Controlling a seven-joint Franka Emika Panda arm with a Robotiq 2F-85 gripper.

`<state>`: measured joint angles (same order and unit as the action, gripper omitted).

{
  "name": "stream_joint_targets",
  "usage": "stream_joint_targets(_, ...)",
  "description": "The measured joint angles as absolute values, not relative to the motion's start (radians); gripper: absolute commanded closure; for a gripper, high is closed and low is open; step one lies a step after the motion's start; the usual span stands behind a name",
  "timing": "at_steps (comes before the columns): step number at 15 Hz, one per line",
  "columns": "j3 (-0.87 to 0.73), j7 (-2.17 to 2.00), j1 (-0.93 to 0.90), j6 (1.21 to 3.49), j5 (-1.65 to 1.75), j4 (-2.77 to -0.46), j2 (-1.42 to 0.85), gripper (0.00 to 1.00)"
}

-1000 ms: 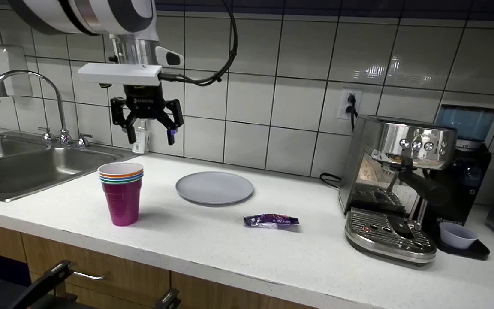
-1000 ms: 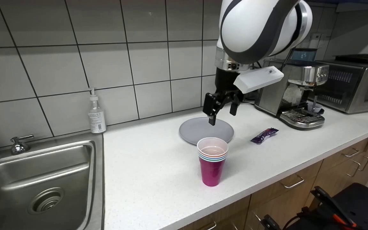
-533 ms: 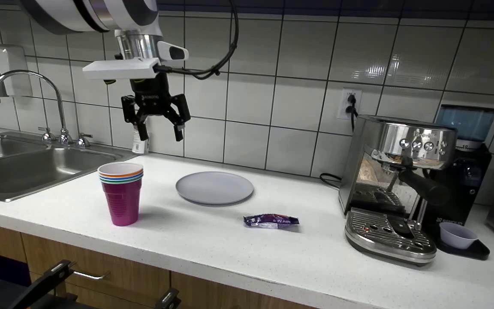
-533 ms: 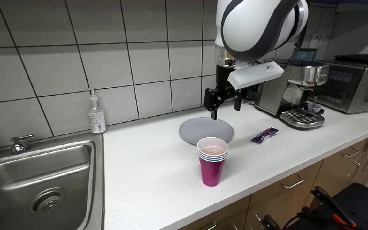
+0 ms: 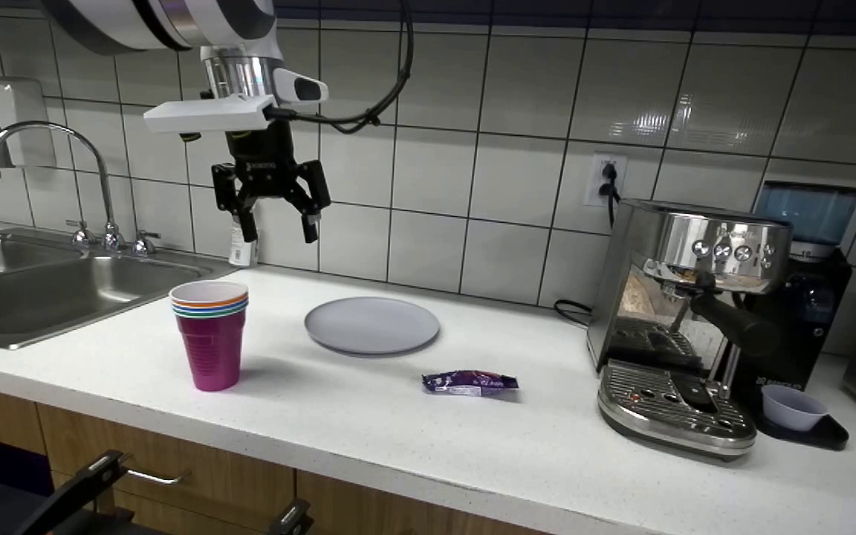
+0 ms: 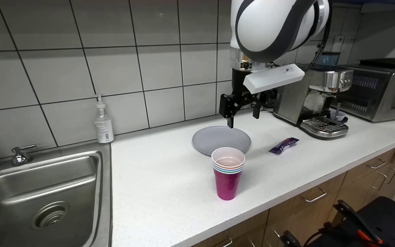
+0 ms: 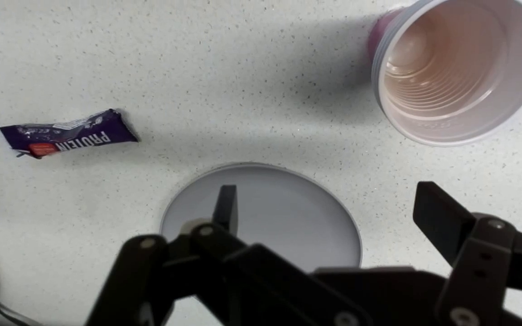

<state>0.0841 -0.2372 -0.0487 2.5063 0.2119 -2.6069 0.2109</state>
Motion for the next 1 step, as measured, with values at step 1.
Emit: stream_joint_targets(1,0.084,-0.237,-0.049,2.506,0.212,-2.607,0.211,0.0)
